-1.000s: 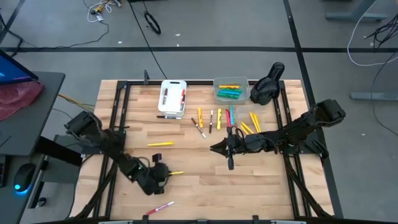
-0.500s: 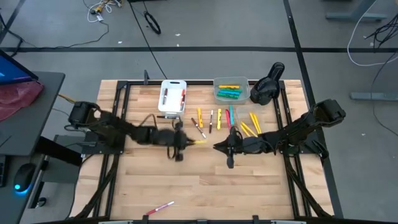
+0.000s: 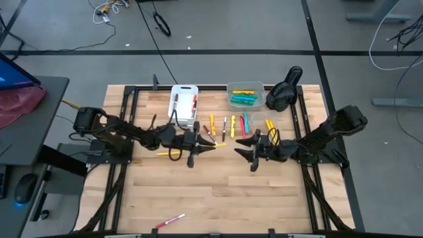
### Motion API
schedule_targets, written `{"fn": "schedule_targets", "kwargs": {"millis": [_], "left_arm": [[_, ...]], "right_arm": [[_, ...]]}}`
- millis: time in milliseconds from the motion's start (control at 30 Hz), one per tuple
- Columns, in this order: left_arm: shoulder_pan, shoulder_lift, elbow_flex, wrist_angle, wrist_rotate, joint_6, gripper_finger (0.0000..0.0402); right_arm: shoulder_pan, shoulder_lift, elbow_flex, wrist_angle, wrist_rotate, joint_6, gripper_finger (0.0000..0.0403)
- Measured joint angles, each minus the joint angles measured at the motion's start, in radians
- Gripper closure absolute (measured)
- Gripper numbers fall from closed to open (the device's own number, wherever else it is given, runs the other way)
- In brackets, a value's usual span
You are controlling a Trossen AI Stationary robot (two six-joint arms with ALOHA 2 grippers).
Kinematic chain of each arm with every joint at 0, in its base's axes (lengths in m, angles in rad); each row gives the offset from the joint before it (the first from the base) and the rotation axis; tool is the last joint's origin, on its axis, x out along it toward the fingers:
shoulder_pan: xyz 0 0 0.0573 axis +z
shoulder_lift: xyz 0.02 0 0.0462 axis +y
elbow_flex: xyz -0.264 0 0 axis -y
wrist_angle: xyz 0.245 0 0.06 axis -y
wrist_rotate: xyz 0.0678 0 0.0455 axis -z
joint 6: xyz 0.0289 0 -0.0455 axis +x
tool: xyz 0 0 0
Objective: Pick & Place Markers
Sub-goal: Put the yellow pen into the transparent bin
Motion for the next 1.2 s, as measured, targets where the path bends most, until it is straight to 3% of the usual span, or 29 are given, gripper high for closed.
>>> {"fn": "schedule_targets", "kwargs": {"millis": [267, 500, 733, 900, 1133, 1200], "left_arm": [[-0.045, 0.0, 0.001, 0.047, -0.046, 0.005, 0.0363], [-0.05, -0.003, 0.001, 0.054, -0.048, 0.009, 0.0361], [-0.051, -0.003, 0.002, 0.054, -0.043, 0.009, 0.0362], [-0.05, -0.003, 0.002, 0.052, -0.046, 0.0, 0.0359], [-0.049, -0.003, 0.002, 0.045, -0.053, -0.002, 0.0348], [-0.049, -0.003, 0.002, 0.043, -0.063, -0.002, 0.034]], "right_arm": [[-0.002, 0.0, 0.196, -0.117, 0.0, -0.152, 0.0168], [-0.026, 0.0, 0.317, -0.291, -0.002, -0.135, 0.0187], [-0.027, 0.001, 0.342, -0.308, -0.083, -0.178, 0.0213], [-0.027, 0.001, 0.351, -0.314, -0.091, -0.179, 0.026], [-0.026, 0.001, 0.352, -0.328, -0.099, -0.18, 0.0383], [-0.026, 0.001, 0.353, -0.331, -0.098, -0.183, 0.0395]]}}
